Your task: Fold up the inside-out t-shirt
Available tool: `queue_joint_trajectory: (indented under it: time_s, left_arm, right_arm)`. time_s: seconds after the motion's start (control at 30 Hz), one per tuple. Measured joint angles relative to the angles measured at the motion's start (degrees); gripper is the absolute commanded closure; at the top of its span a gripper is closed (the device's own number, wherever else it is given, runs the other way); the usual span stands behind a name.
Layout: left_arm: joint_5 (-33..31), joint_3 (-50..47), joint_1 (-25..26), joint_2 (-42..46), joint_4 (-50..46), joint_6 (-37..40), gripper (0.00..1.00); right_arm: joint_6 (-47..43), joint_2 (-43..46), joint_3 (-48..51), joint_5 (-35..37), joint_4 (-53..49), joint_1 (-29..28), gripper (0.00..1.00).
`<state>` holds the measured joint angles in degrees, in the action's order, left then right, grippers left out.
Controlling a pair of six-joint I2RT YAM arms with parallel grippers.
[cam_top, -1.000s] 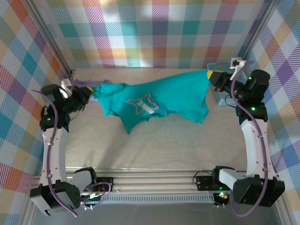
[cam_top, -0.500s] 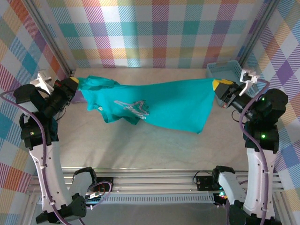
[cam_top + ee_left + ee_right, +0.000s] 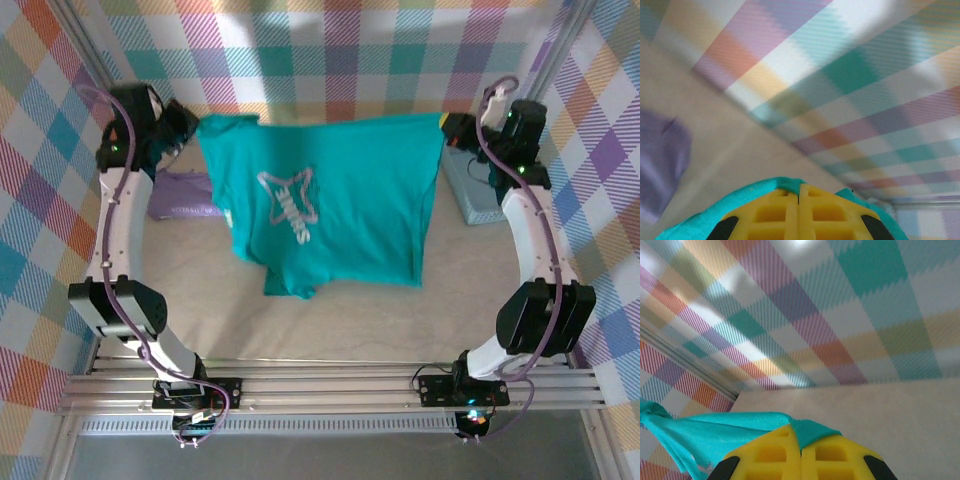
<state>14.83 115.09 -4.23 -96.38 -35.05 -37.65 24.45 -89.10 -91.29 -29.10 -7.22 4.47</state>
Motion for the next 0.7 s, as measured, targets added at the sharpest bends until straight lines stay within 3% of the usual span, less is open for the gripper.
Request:
queue_joint_trajectory:
  time_s: [0.13,0.23,0.37,0.53,0.7]
  left_arm:
    - [0.37,18.1,-0.02,-1.01,-1.42,1.77,1.0]
    - [1.18,20.65,-0.07,3.21,-1.07,2.71,1.0]
    - [3.45,8.85,-0.24,13.05,0.31,3.04,1.0]
    - [3.8,-8.87,-0.39,23.26,-0.37,4.63,1.0]
    - [0.76,-9.53,-0.42,28.94,-5.29,7.32,1.0]
  right_arm:
    - [-1.6,0.13,-11.17,-0.02,-0.39,-0.02,1.0]
    - [-3.1,2.08,-15.02,-1.16,-0.39,0.0,1.0]
    - [-4.66,6.01,-12.87,-4.28,-1.2,0.04,1.0]
    - [-6.78,12.98,-2.93,-6.93,-5.44,0.11,1.0]
    - [-8.04,22.18,1.97,-6.25,-11.41,0.11,1.0]
